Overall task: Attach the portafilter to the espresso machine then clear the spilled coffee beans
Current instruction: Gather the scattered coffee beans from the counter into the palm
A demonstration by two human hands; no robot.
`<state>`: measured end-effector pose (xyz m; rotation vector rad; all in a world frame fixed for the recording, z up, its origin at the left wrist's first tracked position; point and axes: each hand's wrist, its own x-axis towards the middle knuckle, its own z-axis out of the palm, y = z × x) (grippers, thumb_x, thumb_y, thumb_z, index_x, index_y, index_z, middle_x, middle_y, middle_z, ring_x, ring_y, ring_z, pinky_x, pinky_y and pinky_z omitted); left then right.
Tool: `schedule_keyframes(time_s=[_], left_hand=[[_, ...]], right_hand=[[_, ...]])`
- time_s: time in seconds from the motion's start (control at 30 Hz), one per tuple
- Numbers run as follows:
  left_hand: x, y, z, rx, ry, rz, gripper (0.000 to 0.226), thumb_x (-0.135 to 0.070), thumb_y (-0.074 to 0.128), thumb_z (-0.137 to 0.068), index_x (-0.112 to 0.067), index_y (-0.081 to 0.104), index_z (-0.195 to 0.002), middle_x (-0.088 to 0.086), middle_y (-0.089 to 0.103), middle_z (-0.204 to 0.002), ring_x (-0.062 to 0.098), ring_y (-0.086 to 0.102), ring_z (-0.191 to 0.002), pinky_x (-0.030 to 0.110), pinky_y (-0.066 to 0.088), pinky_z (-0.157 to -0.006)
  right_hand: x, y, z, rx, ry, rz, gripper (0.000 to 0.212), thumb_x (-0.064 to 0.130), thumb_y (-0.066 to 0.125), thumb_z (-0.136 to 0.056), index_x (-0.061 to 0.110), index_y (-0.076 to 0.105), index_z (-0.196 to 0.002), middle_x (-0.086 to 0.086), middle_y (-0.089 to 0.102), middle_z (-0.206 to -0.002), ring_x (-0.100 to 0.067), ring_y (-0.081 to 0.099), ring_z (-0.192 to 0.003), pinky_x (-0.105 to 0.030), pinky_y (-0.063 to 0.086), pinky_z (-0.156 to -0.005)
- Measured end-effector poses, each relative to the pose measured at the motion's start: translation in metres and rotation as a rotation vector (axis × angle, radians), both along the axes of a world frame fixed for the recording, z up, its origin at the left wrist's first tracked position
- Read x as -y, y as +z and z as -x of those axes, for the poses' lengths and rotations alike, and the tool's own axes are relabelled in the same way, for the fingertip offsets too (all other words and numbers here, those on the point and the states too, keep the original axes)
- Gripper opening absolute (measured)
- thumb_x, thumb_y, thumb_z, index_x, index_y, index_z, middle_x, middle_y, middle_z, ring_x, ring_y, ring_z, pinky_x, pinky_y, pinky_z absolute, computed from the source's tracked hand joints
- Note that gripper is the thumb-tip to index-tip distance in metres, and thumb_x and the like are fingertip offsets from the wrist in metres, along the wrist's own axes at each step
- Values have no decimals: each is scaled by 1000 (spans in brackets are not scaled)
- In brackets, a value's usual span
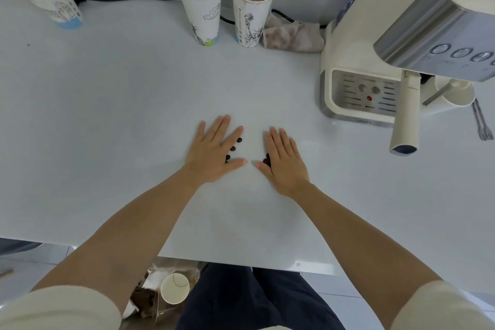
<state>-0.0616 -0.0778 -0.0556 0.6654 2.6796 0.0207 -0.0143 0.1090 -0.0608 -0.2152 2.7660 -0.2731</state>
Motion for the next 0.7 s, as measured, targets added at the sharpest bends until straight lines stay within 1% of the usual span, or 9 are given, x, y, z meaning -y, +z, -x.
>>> schedule_keyframes(time_s=[0.07, 0.1, 0.2, 0.27, 0.37, 0.43, 0.47, 0.53, 0.7], left_hand=[[-4, -2, -2, 1, -47, 10, 105, -81, -19, -58, -26, -10, -147, 7, -15, -158, 20, -15, -145, 45, -10, -115], [-7, -2, -4, 2, -64, 16, 110, -78, -28, -53, -24, -10, -147, 7, -15, -158, 21, -15, -145, 45, -9, -115], [-15, -3, -10, -2, -85, -6, 115, -76, -32, -52, -18, -7, -148, 8, -11, -158, 21, -11, -146, 45, -8, -115], [-21, -2, -15, -2, -93, -26, 112, -80, -23, -59, -14, -5, -148, 8, -8, -158, 21, -9, -146, 45, -7, -116], [-31, -2, -24, 7, -85, -30, 103, -70, -8, -65, -8, -7, -147, 9, -11, -158, 22, -12, -145, 44, -9, -116], [-38, -1, -28, -5, -88, -3, 93, -66, 0, -76, -6, -10, -146, 10, -13, -158, 22, -14, -145, 44, -9, -116], [-42, -1, -31, -8, -94, 14, 86, -62, 9, -84, -6, -12, -146, 10, -15, -157, 22, -16, -144, 45, -10, -116], [-49, 0, -35, 0, -88, 13, 79, -51, 22, -91, -7, -15, -145, 9, -17, -157, 22, -19, -144, 44, -11, -116], [-61, -3, -43, -46, -54, 46, 74, -38, 24, -95, -8, -27, -139, 13, -22, -155, 25, -23, -142, 46, -16, -113]], right_hand=[[1, 1, -1, -4, -7, 24, 97, 67, -14, -68, 8, -7, -146, -6, -6, -157, -10, -21, -133, -29, -13, -113], [1, 1, -1, -1, -10, 36, 96, 66, -11, -69, 8, -6, -146, -6, -6, -157, -9, -21, -133, -29, -13, -113], [3, 4, -4, 15, -17, 61, 95, 64, -11, -69, 8, -6, -146, -6, -7, -157, -7, -22, -132, -26, -15, -112], [5, 5, -7, 38, -31, 84, 94, 62, -14, -68, 8, -8, -145, -5, -10, -157, -5, -23, -131, -25, -16, -111], [7, 6, -11, 61, -50, 129, 97, 63, -17, -66, 8, -7, -145, -1, -13, -155, -3, -23, -131, -24, -17, -110], [7, 5, -14, 77, -58, 150, 97, 70, -13, -72, 8, -7, -146, -2, -13, -155, -2, -23, -130, -23, -17, -110], [8, 5, -15, 84, -66, 161, 93, 68, -10, -75, 8, -7, -146, -4, -12, -156, -2, -23, -131, -24, -17, -111], [11, 5, -17, 104, -93, 194, 91, 60, -8, -71, 8, -8, -146, -6, -11, -157, -2, -23, -131, -24, -17, -111], [25, 9, -27, 118, -135, 297, 86, 58, -6, -73, 9, -16, -143, -7, -15, -156, -2, -25, -131, -25, -16, -112]])
